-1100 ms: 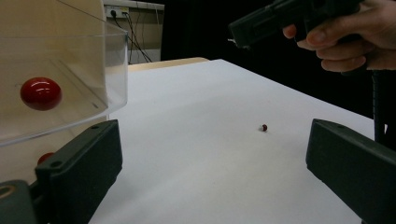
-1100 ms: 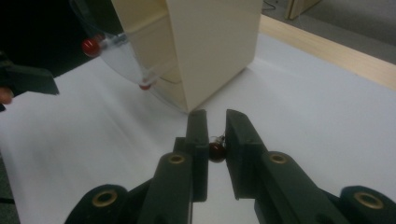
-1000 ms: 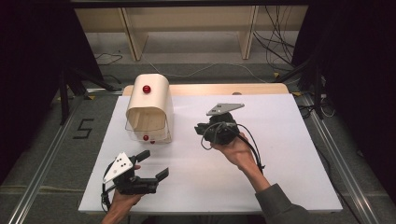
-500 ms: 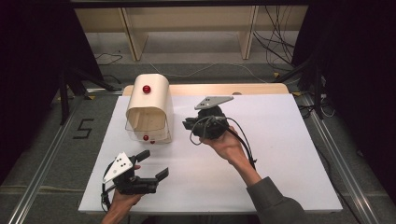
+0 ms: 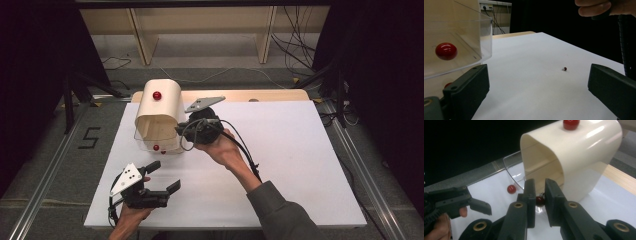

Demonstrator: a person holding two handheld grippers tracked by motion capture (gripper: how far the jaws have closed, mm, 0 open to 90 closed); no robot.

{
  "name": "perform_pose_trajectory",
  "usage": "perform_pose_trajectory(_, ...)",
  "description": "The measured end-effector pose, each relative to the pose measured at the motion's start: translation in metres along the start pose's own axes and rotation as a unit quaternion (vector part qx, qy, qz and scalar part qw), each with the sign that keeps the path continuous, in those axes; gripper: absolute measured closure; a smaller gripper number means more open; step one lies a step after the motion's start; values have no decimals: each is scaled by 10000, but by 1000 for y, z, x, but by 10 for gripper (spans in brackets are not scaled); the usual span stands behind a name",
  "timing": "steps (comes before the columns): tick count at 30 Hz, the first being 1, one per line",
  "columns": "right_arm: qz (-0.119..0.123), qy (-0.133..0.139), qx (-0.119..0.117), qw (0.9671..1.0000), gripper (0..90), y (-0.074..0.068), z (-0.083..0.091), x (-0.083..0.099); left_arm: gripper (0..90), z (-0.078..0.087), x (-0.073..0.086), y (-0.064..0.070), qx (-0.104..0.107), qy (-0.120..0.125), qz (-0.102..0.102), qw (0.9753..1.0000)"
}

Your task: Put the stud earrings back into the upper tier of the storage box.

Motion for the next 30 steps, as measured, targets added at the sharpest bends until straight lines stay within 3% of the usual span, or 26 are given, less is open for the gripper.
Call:
perform_pose_trajectory(11, 93, -100, -54, 9999, 800, -9, -25, -19, 32, 0, 0, 0, 9, 2, -14, 10000)
perform_pose_trajectory(30, 107, -248, -49, 9996, 798, -12, -53, -31, 32, 0, 0, 0, 22, 1, -14, 10000)
Point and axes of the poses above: each handheld gripper's, and its own axes: z roughly backward along the jaws, x roughly out of its underside, y roughly to its right, the point moved 3 cm from there along -z, roughly forward along the jaws, and after that the axes turned 8 degrees about -y, right-handed, at the moved point
